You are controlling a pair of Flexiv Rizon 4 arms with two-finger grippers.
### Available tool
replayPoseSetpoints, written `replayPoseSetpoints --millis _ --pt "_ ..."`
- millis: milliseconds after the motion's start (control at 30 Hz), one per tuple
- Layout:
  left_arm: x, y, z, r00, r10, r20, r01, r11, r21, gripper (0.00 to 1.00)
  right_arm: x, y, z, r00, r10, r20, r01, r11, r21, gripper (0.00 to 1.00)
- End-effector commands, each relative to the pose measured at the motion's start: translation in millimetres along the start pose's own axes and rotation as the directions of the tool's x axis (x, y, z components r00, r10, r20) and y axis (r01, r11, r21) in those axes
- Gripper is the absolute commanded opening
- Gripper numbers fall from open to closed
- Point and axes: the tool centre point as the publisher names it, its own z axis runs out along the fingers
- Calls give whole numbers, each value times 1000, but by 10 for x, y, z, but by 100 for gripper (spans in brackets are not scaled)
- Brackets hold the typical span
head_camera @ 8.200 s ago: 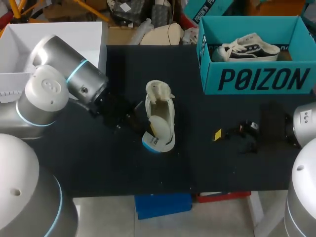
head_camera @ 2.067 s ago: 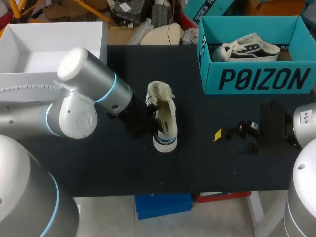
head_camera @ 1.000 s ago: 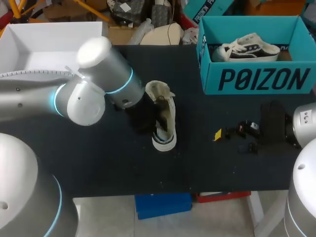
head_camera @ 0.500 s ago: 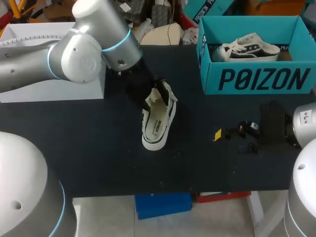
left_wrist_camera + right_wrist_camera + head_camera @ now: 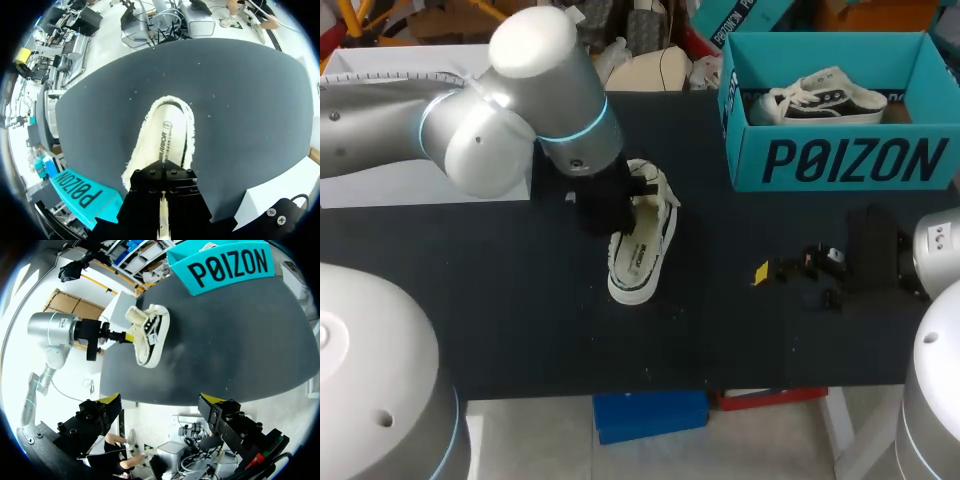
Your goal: Take the shoe out of the shoebox, open the shoe tongue, remove and reinsert the insole, then place the shoe into the shoebox
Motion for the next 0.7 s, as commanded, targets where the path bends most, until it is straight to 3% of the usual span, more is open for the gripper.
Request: replayPoseSetpoints --millis 33,467,700 --pt "-36 -44 152 999 0 -35 0 1000 -15 0 7 4 13 1000 1 2 -1 1000 0 100" --pt "86 -161 704 998 -21 -54 24 997 71 0 7 4 13 1000 1 2 -1 1000 0 100" --pt "76 -148 782 999 -14 -52 18 997 81 0 7 4 13 1000 1 2 -1 1000 0 100"
